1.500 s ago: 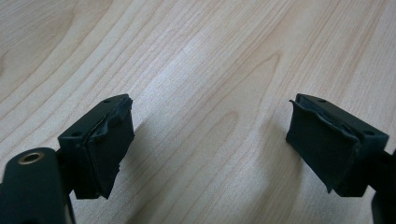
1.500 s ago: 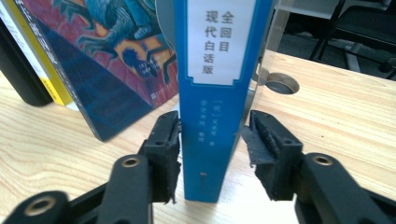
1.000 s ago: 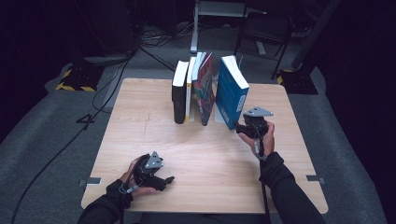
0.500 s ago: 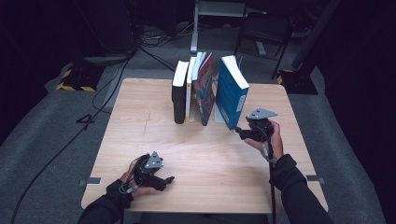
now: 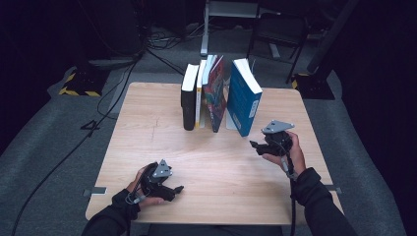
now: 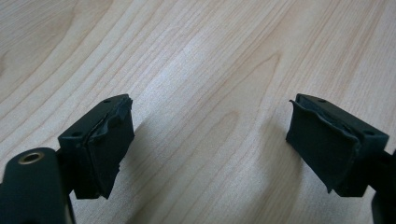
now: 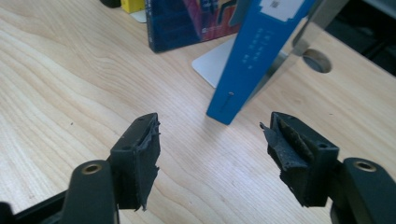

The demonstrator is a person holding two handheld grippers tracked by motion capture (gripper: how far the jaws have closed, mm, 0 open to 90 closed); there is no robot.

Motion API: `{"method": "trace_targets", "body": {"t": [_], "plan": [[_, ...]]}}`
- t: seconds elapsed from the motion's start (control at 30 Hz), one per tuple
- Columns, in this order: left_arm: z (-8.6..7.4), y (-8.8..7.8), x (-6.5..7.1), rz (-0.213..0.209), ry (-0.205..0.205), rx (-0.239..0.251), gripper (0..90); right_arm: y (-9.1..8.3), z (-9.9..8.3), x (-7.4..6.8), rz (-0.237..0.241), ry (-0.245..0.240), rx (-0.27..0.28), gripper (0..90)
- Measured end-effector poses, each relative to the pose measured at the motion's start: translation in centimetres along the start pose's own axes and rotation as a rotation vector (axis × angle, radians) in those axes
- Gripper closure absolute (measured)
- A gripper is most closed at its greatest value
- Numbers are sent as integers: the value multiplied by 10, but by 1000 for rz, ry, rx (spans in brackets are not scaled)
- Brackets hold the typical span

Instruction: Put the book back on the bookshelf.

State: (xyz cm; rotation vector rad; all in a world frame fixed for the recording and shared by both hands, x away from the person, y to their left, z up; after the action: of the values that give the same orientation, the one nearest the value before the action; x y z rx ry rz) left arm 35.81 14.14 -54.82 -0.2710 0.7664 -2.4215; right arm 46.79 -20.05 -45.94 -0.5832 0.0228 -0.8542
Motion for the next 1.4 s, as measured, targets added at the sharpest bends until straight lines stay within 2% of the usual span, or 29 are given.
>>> {"method": "trace_targets", "body": {"t": [0.07,0.37,0.6,1.1,1.27,1.4], "plan": [[0,0,0,0,0,0,145,-4,-1,-2,20,12,7,346],[0,0,0,0,0,-2,145,-17,-13,-7,34,-42,-32,333],[0,0,0,2,-2,0,145,-31,-25,-13,33,-84,-8,334],[0,0,0,4,-2,1,145,-52,-60,-22,40,-146,-50,332],[0,0,0,4,-2,1,145,-58,-69,-22,31,-153,-47,331],[0,0,0,4,-2,1,145,-64,-79,-22,44,-124,-31,327]]}}
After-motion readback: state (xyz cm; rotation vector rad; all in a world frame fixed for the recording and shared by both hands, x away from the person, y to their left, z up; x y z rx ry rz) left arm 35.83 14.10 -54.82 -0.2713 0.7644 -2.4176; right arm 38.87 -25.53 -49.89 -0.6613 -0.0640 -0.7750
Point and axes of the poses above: each handheld gripper's, and its own axes: y roughly forward along the jaws, z roughly out of its top, x roughly to its right, the point moved 6 cm from there along y, roughly forward along the jaws, and after that the axes turned 11 degrees about x, right-handed, at the moved point
